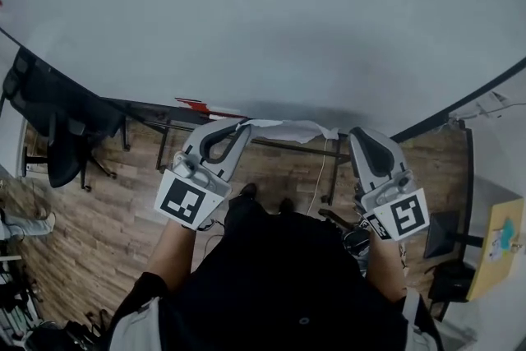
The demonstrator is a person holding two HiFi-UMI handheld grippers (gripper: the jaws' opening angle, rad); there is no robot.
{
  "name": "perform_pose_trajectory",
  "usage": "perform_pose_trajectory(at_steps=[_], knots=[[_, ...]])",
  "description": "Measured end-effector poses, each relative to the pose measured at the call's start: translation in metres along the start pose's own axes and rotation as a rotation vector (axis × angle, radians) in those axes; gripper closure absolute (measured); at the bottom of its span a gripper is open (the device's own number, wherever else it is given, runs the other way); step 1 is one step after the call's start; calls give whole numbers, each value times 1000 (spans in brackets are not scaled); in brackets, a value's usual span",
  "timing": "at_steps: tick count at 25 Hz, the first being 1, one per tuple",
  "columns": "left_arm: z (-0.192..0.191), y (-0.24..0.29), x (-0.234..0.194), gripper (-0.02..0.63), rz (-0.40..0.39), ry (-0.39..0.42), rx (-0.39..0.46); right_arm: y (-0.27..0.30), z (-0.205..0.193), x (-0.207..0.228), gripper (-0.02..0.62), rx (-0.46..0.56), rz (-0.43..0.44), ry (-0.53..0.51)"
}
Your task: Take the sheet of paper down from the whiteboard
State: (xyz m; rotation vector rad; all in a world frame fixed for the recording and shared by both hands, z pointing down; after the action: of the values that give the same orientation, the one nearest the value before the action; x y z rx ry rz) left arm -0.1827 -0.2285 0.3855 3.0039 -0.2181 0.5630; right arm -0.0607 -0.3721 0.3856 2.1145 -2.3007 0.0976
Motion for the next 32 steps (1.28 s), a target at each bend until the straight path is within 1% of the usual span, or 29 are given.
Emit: perform_pose_trajectory(at_steps=[2,4,7,9,12,14,17,23,27,32], knots=[[-19,3,11,594,-19,-35,-8,-4,-18,-1,569,-12,19,81],[-39,5,25,594,-37,-90,-13,-9,-31,-4,571,-14,49,152],[-66,6,44,594,-48,-173,-51,-16,-55,-12,571,-23,117,158],[-89,5,56,594,-54,-217,-59,-19,-79,-15,571,-43,150,177],[-128,3,71,594,-54,-292,-89,-23,-117,-17,571,-107,153,230],[-144,1,81,594,-61,-329,-122,-27,-134,-16,571,-141,142,254],[-151,0,94,594,-88,-342,-147,-28,-148,-15,571,-173,136,270],[-142,4,110,594,-145,-326,-138,-25,-156,-21,572,-200,136,255],[-137,3,110,594,-140,-321,-127,-23,-154,-21,572,-207,132,240],[-133,1,110,594,-134,-322,-131,-25,-148,-16,572,-186,120,230]])
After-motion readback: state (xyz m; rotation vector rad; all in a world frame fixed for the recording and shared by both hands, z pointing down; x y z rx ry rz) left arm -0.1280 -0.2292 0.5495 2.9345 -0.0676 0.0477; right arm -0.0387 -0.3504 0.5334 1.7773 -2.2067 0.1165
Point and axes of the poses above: the fingertips, and each gripper's own axes: y forward along the fingers, x to its right, z out of its top, the point moved 1 cm from there along -y, backward along the fingers, and after that the axes turned 9 degrees about y, right-handed, at the moved point
